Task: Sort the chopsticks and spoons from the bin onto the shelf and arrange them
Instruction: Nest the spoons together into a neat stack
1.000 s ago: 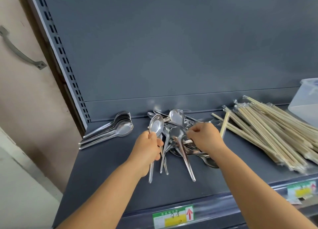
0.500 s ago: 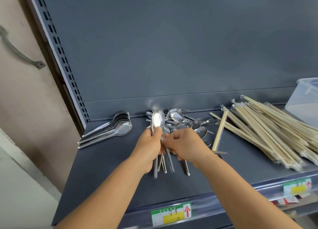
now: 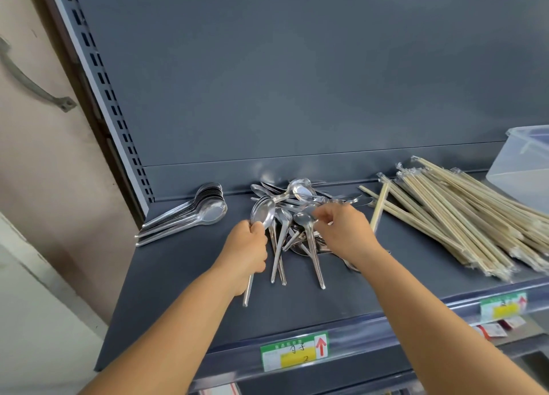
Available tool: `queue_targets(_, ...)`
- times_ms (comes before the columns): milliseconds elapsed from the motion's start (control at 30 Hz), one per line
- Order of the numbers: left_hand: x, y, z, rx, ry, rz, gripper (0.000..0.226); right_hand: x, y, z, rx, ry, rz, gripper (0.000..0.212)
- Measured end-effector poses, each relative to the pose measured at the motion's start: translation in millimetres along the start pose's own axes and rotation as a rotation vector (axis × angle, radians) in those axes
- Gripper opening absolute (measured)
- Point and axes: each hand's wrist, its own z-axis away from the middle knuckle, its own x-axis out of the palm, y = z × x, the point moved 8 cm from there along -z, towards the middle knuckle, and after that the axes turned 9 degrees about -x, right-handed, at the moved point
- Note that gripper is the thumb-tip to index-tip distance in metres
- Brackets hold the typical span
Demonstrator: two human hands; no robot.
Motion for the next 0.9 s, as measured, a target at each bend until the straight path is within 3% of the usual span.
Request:
queue_targets(233, -1, -1, 1, 0.006, -0.031, -0.029, 0.010, 27, -6, -1, -0.062, -0.109, 0.170, 0.050)
queue_targets(433, -5, -3, 1, -0.005, -0.017, -0.004, 0.018, 28, -12, -9, -0.077, -0.078, 0.289, 0.032)
queue_targets(567, -4, -3, 1, -0.005, -0.019, 0.025, 0.019, 31, -17, -14, -0.066, -0.051, 0.314, 0.038)
queue_targets(733, -8, -3, 2, -0.001, -0.010, 0.037, 0.020, 33, -23, -20, -0.062, -0.093, 0.349, 0.029)
queue_targets(900, -13, -4, 3, 0.002, -0.008, 0.056, 0.021, 29, -17, -19, 0.055, -0.090, 0.118, 0.024)
